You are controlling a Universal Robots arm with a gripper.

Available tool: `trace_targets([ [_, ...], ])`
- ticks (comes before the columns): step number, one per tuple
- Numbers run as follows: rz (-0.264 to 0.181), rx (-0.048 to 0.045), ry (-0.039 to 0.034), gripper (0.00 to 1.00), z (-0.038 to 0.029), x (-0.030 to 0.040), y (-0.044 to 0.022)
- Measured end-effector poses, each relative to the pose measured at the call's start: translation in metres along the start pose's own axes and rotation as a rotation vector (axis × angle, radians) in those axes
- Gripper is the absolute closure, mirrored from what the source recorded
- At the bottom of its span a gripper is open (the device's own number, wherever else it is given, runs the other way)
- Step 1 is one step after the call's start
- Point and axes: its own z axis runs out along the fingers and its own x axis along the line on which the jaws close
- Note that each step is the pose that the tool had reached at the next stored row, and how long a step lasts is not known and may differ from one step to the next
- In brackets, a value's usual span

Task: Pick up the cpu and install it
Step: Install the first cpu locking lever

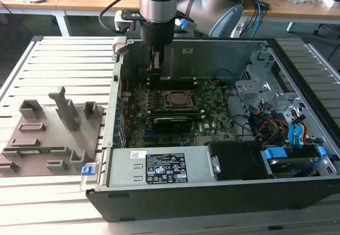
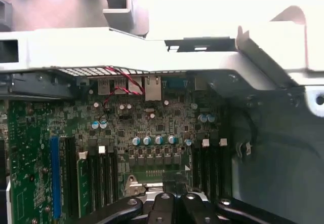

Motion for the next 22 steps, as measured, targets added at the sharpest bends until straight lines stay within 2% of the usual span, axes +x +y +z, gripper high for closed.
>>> trace_targets([
  [3,0.002,-0.0001,-0.0002,0.89,0.0,-0.0001,0.0003],
  [6,0.056,0.0019,-0.001,0.89,0.0001,-0.0001,0.0003],
  [14,0.259,0.0094,-0.0034,0.89,0.0004,-0.0001,0.0003],
  [20,0.351,0.013,-0.0027,0.89,0.0006,-0.0001,0.0003],
  [22,0.365,0.0136,-0.0027,0.89,0.0006,-0.0001,0.0003],
])
